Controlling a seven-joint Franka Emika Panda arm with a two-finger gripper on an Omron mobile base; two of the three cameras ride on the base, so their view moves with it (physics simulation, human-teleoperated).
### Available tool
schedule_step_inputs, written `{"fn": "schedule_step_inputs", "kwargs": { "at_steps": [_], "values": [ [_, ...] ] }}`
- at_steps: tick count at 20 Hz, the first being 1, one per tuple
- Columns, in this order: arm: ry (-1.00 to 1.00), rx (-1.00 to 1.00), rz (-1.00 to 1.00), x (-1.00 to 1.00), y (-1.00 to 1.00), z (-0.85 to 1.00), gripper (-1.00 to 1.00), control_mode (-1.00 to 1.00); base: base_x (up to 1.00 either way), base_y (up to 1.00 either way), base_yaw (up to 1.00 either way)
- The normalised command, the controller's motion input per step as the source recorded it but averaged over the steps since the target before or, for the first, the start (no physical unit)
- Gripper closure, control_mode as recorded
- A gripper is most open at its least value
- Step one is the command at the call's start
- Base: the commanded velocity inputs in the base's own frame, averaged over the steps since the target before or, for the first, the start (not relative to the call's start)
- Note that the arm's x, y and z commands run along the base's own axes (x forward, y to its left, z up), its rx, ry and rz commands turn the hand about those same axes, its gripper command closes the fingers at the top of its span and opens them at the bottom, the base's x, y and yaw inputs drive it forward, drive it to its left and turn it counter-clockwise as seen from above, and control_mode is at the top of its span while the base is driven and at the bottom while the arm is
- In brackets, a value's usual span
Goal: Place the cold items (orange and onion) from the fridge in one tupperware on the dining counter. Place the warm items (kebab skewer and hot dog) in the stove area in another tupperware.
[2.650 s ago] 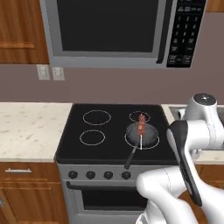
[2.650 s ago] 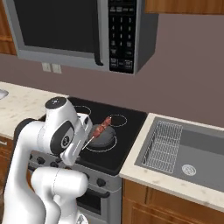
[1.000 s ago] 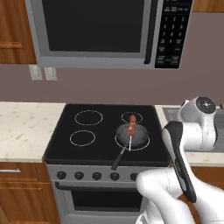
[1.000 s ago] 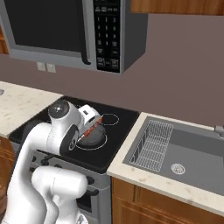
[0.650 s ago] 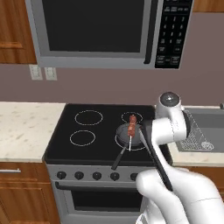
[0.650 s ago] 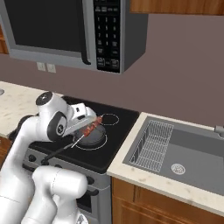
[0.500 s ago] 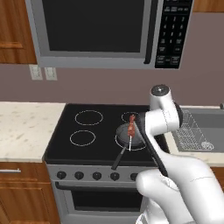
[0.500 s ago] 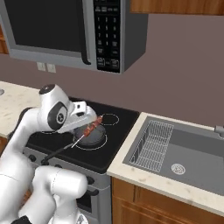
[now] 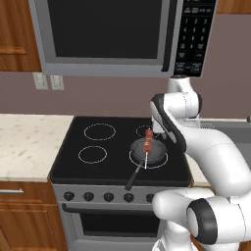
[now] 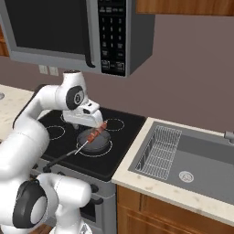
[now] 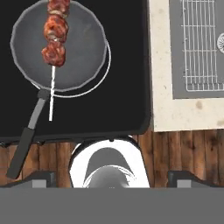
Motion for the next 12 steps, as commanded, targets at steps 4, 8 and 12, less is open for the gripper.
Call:
{"fn": "schedule_step_inputs", "kwargs": {
  "at_steps": [4, 8, 12],
  "values": [
    [-0.05, 0.01, -0.47, 0.10, 0.69, -0.30, -1.00, -1.00, 0.00, 0.00, 0.00],
    [-0.05, 0.00, -0.37, 0.31, 0.88, -0.43, -1.00, -1.00, 0.00, 0.00, 0.00],
    [-0.11, 0.00, -0.14, 0.55, 0.40, -0.51, -1.00, -1.00, 0.00, 0.00, 0.00]
  ]
}}
